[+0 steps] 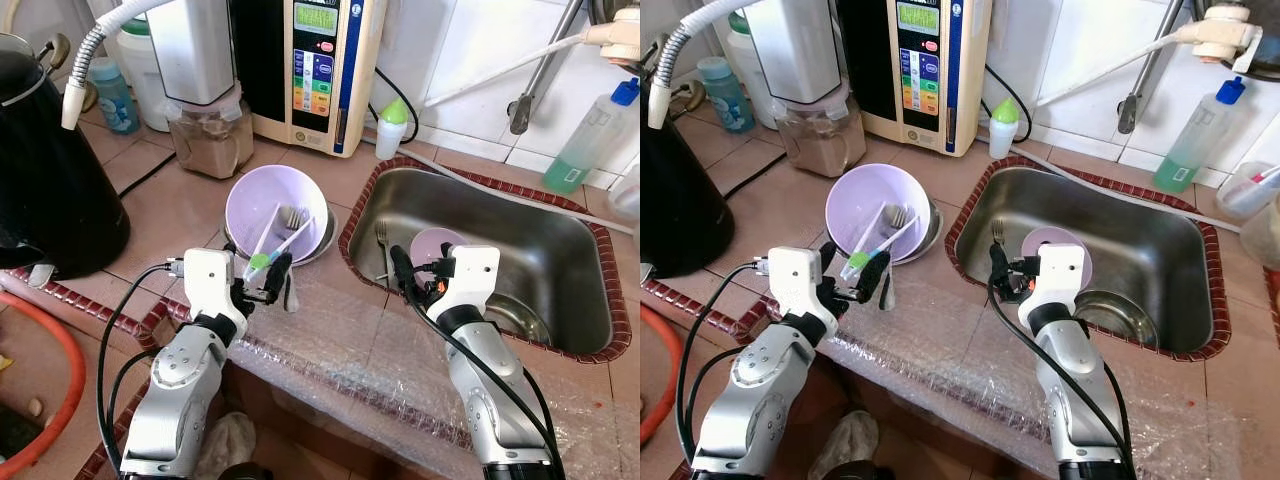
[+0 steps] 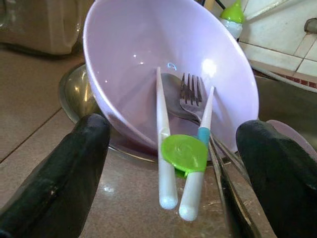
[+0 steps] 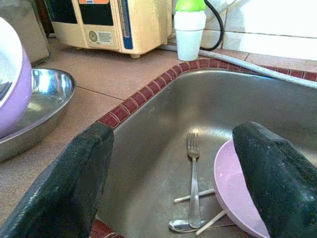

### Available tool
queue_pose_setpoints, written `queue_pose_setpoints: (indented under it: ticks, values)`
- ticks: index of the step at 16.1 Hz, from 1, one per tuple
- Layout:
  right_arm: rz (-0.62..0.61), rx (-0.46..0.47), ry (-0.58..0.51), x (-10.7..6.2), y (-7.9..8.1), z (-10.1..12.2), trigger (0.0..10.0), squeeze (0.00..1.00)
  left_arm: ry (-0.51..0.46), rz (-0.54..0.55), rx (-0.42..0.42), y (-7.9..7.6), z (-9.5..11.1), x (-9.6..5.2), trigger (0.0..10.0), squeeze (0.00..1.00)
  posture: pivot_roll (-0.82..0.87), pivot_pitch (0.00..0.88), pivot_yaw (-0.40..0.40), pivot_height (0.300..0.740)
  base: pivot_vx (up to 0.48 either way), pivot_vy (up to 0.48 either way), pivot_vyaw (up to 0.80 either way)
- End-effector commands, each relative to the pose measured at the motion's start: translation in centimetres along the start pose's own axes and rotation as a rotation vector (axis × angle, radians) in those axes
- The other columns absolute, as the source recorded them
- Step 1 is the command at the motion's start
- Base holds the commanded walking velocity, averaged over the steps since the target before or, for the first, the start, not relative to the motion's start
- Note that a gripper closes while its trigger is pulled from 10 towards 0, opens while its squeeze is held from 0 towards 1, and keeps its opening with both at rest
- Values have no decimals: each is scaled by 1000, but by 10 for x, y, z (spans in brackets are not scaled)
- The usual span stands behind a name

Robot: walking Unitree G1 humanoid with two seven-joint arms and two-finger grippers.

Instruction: Kitchen organization

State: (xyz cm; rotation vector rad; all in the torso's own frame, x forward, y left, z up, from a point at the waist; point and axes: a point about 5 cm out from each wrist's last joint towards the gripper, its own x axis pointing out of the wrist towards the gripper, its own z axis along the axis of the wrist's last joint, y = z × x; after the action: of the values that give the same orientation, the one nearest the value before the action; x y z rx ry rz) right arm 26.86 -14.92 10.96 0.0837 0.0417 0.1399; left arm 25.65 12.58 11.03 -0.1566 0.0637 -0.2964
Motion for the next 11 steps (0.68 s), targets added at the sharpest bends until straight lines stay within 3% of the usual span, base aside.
queue_pose_setpoints:
  ticks: [1, 8, 11]
  values:
    - [-9, -4, -8, 2, -1, 2, 10000, 0, -6, -7, 6, 0, 1, 2, 0, 0, -21, 0, -28, 740, 0, 0, 0]
    - [6, 10, -5, 2, 2, 1, 10000, 0, -12, -1, -3, 3, 4, 1, 0, 0, -7, 0, -20, 740, 0, 0, 0]
    - [186, 91, -21, 1, 21, 7, 10000, 0, -16, -8, -1, 3, 6, 2, 0, 0, -10, 0, -14, 740, 0, 0, 0]
